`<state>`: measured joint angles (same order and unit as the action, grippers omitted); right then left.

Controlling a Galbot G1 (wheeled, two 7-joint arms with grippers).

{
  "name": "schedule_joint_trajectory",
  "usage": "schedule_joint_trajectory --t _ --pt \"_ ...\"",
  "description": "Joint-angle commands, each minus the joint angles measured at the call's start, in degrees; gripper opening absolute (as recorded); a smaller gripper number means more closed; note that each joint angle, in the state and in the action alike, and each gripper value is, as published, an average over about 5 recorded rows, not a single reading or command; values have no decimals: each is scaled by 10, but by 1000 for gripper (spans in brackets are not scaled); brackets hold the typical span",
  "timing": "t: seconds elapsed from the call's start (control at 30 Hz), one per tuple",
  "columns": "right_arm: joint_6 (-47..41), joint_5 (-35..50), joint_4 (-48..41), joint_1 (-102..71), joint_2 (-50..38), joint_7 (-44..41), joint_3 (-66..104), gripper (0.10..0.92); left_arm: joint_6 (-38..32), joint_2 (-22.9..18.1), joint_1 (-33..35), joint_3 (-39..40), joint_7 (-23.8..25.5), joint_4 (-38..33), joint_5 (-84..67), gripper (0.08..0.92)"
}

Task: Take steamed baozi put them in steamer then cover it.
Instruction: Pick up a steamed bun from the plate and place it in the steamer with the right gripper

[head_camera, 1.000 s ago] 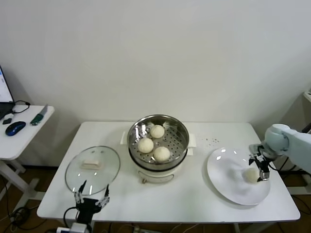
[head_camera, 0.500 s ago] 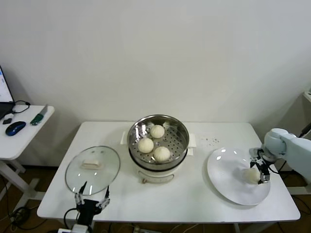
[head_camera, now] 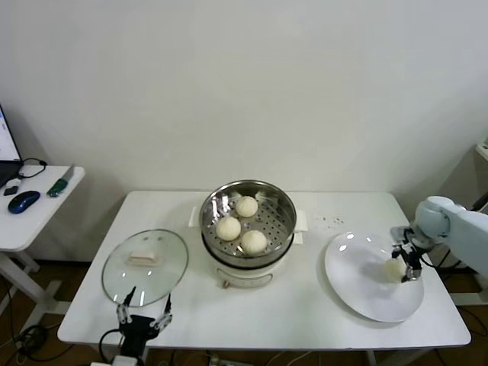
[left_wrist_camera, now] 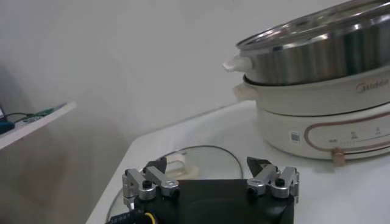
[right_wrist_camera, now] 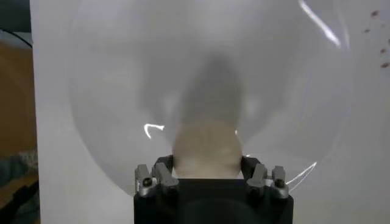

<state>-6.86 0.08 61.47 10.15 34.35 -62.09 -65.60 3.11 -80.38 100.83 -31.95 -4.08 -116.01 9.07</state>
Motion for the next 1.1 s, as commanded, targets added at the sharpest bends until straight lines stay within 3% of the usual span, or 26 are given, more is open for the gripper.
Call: schedule_joint_trajectory --t 0.03,0.27,0.57,1.1 --pt "-33 166 11 211 54 12 -152 704 -2 0 3 4 1 -8 1 823" --pt "-66 340 0 357 170 24 -250 704 -6 -2 9 14 2 -21 0 823" --pt "-88 471 -16 408 301 38 -302 711 1 -15 12 47 -1 -45 -2 823" --pt "-117 539 -13 366 423 76 -354 714 -5 -2 17 45 0 -55 -16 823"
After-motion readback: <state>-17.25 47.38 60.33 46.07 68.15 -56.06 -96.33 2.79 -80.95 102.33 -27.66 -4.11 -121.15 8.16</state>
